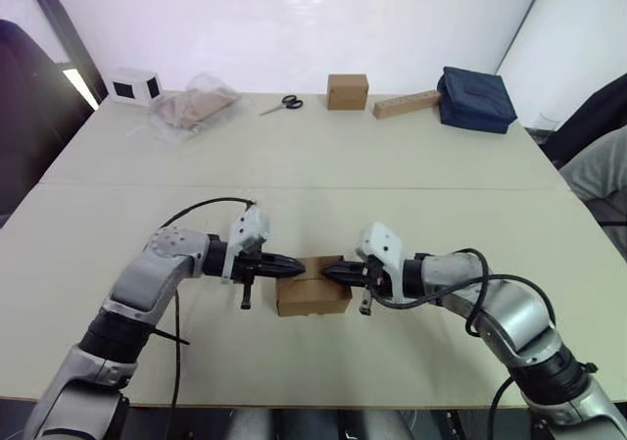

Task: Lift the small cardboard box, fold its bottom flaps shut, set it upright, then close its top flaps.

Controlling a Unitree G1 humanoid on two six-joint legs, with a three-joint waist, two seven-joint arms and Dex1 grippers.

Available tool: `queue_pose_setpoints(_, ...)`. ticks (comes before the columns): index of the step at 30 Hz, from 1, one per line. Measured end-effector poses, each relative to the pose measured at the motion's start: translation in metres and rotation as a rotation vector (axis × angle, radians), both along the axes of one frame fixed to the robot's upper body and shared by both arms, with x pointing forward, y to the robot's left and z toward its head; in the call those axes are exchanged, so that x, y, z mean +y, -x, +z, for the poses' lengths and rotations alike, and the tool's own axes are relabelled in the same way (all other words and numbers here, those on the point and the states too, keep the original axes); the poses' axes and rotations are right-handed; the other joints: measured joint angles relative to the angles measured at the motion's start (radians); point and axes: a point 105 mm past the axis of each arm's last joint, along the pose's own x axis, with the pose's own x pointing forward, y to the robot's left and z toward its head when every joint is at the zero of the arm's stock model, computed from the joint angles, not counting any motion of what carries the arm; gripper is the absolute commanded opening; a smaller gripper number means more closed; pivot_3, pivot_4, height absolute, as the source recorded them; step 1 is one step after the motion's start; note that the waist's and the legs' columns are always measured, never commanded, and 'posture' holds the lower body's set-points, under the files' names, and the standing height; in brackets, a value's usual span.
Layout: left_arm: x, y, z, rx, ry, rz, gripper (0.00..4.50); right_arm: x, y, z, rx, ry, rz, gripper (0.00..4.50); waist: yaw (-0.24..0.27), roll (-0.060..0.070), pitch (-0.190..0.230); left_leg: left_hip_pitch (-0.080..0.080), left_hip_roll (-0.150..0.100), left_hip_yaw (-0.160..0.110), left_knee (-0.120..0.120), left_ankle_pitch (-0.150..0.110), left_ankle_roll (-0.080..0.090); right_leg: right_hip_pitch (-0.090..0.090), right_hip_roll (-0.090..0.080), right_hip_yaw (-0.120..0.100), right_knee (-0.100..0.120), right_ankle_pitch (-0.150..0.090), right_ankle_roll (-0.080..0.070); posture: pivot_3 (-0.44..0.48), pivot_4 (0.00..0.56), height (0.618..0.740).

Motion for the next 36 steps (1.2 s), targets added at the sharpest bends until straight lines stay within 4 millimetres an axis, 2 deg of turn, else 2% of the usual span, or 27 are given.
queue_pose_setpoints(5, -0.001, -0.003, 0.001, 0.006, 0.008, 0.012, 0.06, -0.001, -0.001, 0.000, 0.004, -0.001, -0.007, 0.00, 0.000, 0.001, -0.003, 0.001, 0.001, 0.000, 0.000, 0.000, 0.000, 0.000, -0.001, 0.000, 0.001, 0.000, 0.000, 0.000, 0.150, 0.740)
queue_pose_setpoints(8, -0.004, -0.006, 0.007, 0.070, 0.056, 0.032, 0.06, -0.003, -0.002, 0.006, 0.021, -0.029, -0.024, 0.00, 0.002, 0.000, -0.002, -0.002, 0.001, -0.001, 0.000, 0.000, 0.000, -0.003, 0.000, 0.000, 0.001, 0.000, 0.000, 0.000, 0.150, 0.740)
queue_pose_setpoints(16, -0.009, -0.001, 0.050, 0.126, 0.212, 0.023, 0.06, -0.002, 0.001, 0.046, 0.008, -0.150, -0.040, 0.00, -0.001, 0.000, -0.001, -0.007, 0.000, -0.001, 0.000, 0.000, 0.001, -0.007, 0.000, 0.000, 0.000, 0.000, 0.000, 0.000, 0.150, 0.740)
queue_pose_setpoints(21, -0.003, 0.005, 0.061, 0.131, 0.220, 0.024, 0.06, -0.003, 0.008, 0.059, 0.001, -0.180, -0.042, 0.00, -0.001, 0.000, -0.001, -0.010, 0.000, -0.001, 0.000, 0.000, 0.001, -0.009, 0.000, 0.000, 0.000, 0.000, 0.000, 0.000, 0.150, 0.740)
queue_pose_setpoints(24, 0.002, 0.005, 0.071, 0.148, 0.269, 0.054, 0.06, -0.015, 0.017, 0.056, -0.003, -0.147, -0.058, 0.00, 0.005, 0.000, -0.001, -0.012, 0.000, -0.001, 0.000, 0.000, 0.001, -0.010, 0.000, 0.000, 0.000, 0.000, 0.000, 0.000, 0.150, 0.740)
queue_pose_setpoints(26, 0.023, 0.004, 0.070, 0.139, 0.237, 0.126, 0.06, -0.037, 0.032, 0.045, 0.027, -0.071, -0.091, 0.00, 0.007, 0.001, 0.000, -0.014, 0.000, -0.002, 0.000, -0.001, 0.001, -0.012, -0.001, 0.000, 0.000, 0.000, 0.001, 0.000, 0.150, 0.740)
queue_pose_setpoints(28, 0.041, 0.001, 0.065, 0.123, 0.194, 0.200, 0.06, -0.055, 0.038, 0.042, 0.037, -0.031, -0.144, 0.00, 0.004, 0.001, 0.000, -0.015, -0.001, 0.000, 0.000, -0.001, 0.001, -0.013, -0.001, 0.000, 0.000, 0.000, 0.001, 0.000, 0.150, 0.740)
queue_pose_setpoints(32, 0.076, 0.018, 0.029, 0.078, 0.001, 0.235, 0.06, -0.082, 0.055, 0.049, 0.007, 0.065, -0.180, 0.00, -0.006, 0.001, 0.000, -0.016, 0.000, 0.000, 0.000, -0.001, 0.001, -0.016, -0.001, 0.000, 0.000, -0.001, 0.001, 0.000, 0.150, 0.740)
queue_pose_setpoints(34, 0.085, 0.023, 0.023, 0.042, -0.066, 0.216, 0.06, -0.093, 0.060, 0.052, 0.002, 0.108, -0.189, 0.00, -0.001, -0.001, 0.001, -0.016, 0.001, 0.000, 0.000, -0.001, 0.001, -0.016, -0.002, 0.000, 0.000, 0.000, 0.000, 0.000, 0.150, 0.740)
queue_pose_setpoints(36, 0.093, 0.031, 0.026, 0.044, -0.110, 0.182, 0.06, -0.101, 0.067, 0.058, 0.004, 0.128, -0.182, 0.00, 0.007, -0.002, 0.002, -0.016, 0.001, 0.000, 0.001, 0.000, 0.000, -0.016, -0.002, -0.001, 0.000, 0.000, 0.000, 0.000, 0.150, 0.740)
